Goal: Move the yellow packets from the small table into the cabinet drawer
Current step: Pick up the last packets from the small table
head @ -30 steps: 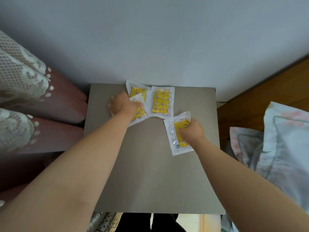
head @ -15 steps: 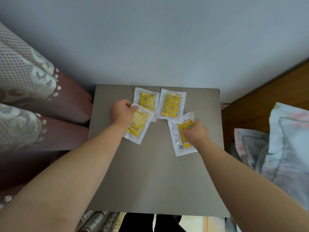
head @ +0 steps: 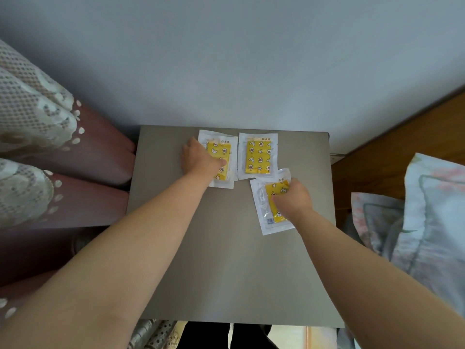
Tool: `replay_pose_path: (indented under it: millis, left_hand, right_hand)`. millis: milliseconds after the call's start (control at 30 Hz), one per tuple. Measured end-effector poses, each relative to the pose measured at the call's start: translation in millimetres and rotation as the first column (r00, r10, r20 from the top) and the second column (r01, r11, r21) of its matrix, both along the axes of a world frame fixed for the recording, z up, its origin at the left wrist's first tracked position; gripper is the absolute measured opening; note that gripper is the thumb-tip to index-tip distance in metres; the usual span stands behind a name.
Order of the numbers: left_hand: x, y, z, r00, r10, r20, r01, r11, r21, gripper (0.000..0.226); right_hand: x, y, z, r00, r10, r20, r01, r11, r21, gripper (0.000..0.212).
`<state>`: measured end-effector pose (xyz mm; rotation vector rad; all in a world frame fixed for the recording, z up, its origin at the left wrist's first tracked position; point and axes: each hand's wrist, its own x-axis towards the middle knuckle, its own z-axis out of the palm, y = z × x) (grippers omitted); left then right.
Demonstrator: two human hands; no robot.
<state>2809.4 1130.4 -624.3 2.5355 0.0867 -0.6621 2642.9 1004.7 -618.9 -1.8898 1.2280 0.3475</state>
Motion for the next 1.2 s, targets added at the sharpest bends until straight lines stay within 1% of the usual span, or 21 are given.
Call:
replay_pose_path:
  millis: [67, 200, 233, 300, 367, 433, 500, 567, 700, 733, 800, 900, 967, 1067, 1200]
  left_hand:
    - [3, -4, 3, 0.996, 0.034, -0.080, -0.035, 0.999, -0.009, 0.074]
    - [8, -8, 9, 0.990, -0.068, -0.127, 0.072, 0.997, 0.027, 0.048]
    - [9, -7, 10, 0.986, -0.086, -0.145, 0.092, 0.995, 0.036, 0.044]
    - [8, -5, 11, 0.980, -0.109, -0.166, 0.115, 0.993, 0.030, 0.044]
    - [3, -3, 12, 0.980, -0.155, -0.121, 0.159, 0.987, 0.020, 0.048]
    - [-4, 1, 11, 0.974, -0.224, -0.043, 0.226, 0.973, 0.044, 0.043]
    - [-13, 3, 13, 0.964, -0.267, 0.001, 0.266, 0.962, 0.067, 0.041]
    - [-18, 6, 15, 0.974, -0.226, -0.006, 0.226, 0.974, 0.028, 0.043]
    - [-18, 12, 16, 0.988, -0.077, -0.136, 0.075, 0.997, -0.019, 0.045]
    - [-19, 13, 17, 0.986, -0.051, -0.157, 0.048, 0.999, -0.025, 0.039]
    - [-22, 16, 19, 0.985, -0.047, -0.167, 0.047, 0.999, -0.006, 0.022]
    - [-26, 19, 22, 0.985, -0.059, -0.159, 0.067, 0.997, 0.041, 0.015]
    - [-29, 22, 24, 0.984, -0.057, -0.167, 0.065, 0.997, 0.039, 0.010]
    - [-32, 28, 25, 0.978, -0.034, -0.205, 0.022, 0.998, -0.058, 0.013]
    - [-34, 39, 28, 0.947, 0.039, -0.320, -0.123, 0.961, -0.247, 0.020]
  right_hand:
    - [0, 0, -1, 1.000, -0.007, -0.006, 0.007, 1.000, 0.001, 0.016]
    - [-1, 0, 0, 1.000, -0.005, 0.003, 0.005, 1.000, 0.001, 0.015]
    - [-2, 0, 0, 1.000, -0.002, 0.014, 0.002, 1.000, 0.000, 0.016]
    - [-5, 1, 1, 0.999, 0.005, 0.041, -0.005, 1.000, 0.000, 0.018]
    - [-11, -2, 1, 0.999, -0.019, 0.050, 0.021, 0.999, -0.033, 0.020]
    - [-18, -11, 1, 0.993, -0.113, 0.024, 0.114, 0.990, -0.086, 0.024]
    - [-29, -25, 3, 0.978, -0.210, -0.004, 0.208, 0.972, -0.108, 0.027]
    - [-39, -36, 4, 0.978, -0.206, -0.038, 0.199, 0.971, -0.135, 0.031]
    - [-49, -45, 3, 0.973, -0.228, -0.036, 0.220, 0.963, -0.157, 0.035]
    - [-51, -45, 4, 0.972, -0.233, -0.040, 0.224, 0.961, -0.161, 0.035]
    - [-56, -44, 6, 0.973, -0.227, -0.043, 0.217, 0.963, -0.162, 0.034]
    - [-60, -43, 5, 0.974, -0.224, -0.041, 0.215, 0.963, -0.160, 0.033]
    - [-59, -43, 6, 0.970, -0.239, -0.046, 0.230, 0.961, -0.153, 0.033]
    - [-55, -45, 9, 0.962, -0.260, -0.083, 0.248, 0.959, -0.140, 0.030]
    - [-57, -51, 12, 0.950, -0.284, -0.127, 0.268, 0.955, -0.128, 0.027]
